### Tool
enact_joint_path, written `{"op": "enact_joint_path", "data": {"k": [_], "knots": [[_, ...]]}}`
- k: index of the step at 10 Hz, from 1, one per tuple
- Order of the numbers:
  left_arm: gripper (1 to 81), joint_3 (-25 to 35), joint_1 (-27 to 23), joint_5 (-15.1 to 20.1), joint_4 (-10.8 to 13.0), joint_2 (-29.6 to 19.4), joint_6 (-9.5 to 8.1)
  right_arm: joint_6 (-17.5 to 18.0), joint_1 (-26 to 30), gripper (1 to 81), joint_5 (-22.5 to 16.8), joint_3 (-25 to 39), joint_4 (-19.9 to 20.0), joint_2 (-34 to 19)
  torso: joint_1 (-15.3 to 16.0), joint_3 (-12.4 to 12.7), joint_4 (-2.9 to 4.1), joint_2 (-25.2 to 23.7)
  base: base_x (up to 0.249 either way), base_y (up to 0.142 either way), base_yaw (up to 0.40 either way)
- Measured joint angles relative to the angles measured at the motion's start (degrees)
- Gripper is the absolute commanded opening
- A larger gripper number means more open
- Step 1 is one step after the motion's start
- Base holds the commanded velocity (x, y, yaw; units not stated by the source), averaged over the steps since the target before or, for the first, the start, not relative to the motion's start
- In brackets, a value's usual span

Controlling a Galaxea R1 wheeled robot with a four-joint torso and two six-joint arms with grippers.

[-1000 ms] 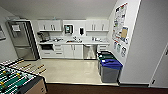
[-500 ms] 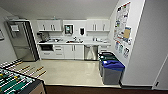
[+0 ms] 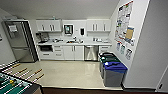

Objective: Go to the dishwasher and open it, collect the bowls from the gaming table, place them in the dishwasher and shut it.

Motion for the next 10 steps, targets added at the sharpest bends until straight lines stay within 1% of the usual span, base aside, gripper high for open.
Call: {"op": "enact_joint_path", "data": {"k": [3, 10], "knots": [[81.1, 0.05, -0.02, -0.02, 0.0, 0.16, 0.0, 0.0, 0.0, 81.1, 0.0, -0.04, 0.0, -0.13, 0.02, 0.0, 0.0, 0.01, 0.141, 0.0, 0.0], [81.1, 0.16, 0.05, 0.0, 0.02, 0.29, 0.0, 0.0, -0.13, 81.1, 0.0, -0.12, 0.0, 0.02, 0.0, 0.0, 0.0, 0.0, 0.141, 0.066, 0.0]]}}
